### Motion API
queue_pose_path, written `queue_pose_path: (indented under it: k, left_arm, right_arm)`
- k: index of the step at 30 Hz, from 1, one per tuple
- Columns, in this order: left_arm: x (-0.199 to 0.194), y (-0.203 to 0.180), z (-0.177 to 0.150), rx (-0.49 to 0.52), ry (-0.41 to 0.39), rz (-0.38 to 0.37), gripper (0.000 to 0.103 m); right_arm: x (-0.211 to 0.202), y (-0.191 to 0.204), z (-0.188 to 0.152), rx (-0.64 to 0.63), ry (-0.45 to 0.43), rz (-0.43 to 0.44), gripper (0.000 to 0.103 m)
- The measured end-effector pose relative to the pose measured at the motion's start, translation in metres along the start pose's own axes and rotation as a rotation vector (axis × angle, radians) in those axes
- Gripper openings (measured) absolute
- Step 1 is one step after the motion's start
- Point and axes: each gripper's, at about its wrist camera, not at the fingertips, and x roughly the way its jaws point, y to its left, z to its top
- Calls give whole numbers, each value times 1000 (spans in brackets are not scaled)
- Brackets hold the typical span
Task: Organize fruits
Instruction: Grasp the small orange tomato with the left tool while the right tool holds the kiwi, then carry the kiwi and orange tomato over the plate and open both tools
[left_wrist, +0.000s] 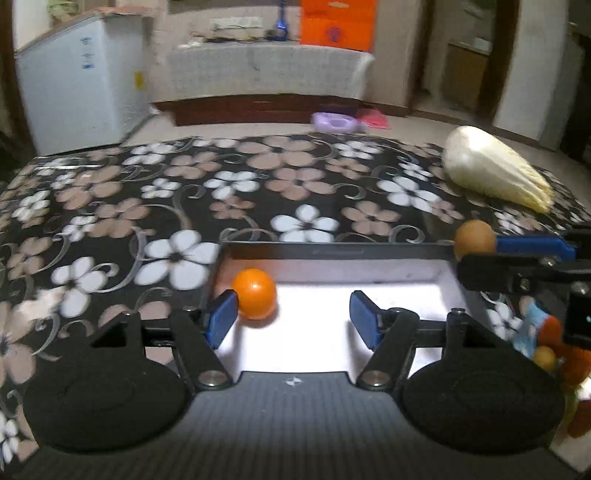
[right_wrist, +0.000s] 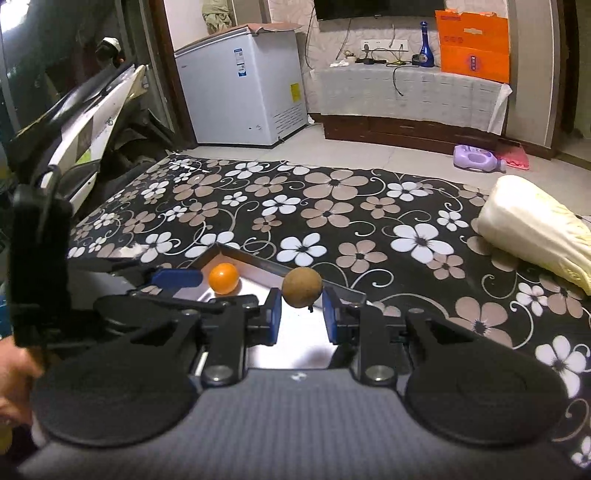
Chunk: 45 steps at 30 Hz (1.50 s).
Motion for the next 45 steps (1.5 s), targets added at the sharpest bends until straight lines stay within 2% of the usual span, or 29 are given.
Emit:
queue_pose_path:
  k: [3,6,8,13,17,21,22,24,28,30,32,34,41,45]
  left_arm:
    - [-11,2,-2,0,-16,-104,71]
    - [-14,-3,-5,35,-27,-34,72]
    - [-4,-1,-5,13,9,8,73]
    - [12,-10,-5,20,39,67,72]
    - [18,-15,-4,28,26,116,71]
    - [20,-10,-1,2,10,158,47]
    - [20,-9,-1,-2,11,154,47]
    - [19,-8,0,-3,18,145,47]
    - [23,-14,0,6,5,173,60]
    - [25,-18,-1,14,-8,175,59]
    - [25,-16,0,2,-11,187,53]
    - [25,-12,0,-3,-12,206,35]
    - [19,-5,-2,-14,-6,151,33]
    - [5,-2,-4,-51,11,50,33]
  right_arm:
    - [-1,-4,0,6,0,-3,27]
    - [-3,-8,0,20,-6,-5,27]
    - [-4,-10,0,30,-10,-8,27]
    - [-3,-6,-1,17,-6,-3,27]
    - [-3,-6,-3,9,3,-4,26]
    - [-5,-7,-6,2,11,-7,26]
    - [-6,-7,-7,1,11,-8,26]
    - [-7,-9,-8,1,13,-12,26]
    - [-8,-12,-8,13,11,-17,26]
    - [-7,-11,-8,8,13,-11,26]
    - [-7,-9,-9,-2,18,-8,26]
    - [-8,-9,-10,-4,19,-9,26]
    - [-13,-13,-9,10,8,-13,26]
    - [-15,-13,-9,5,5,-6,26]
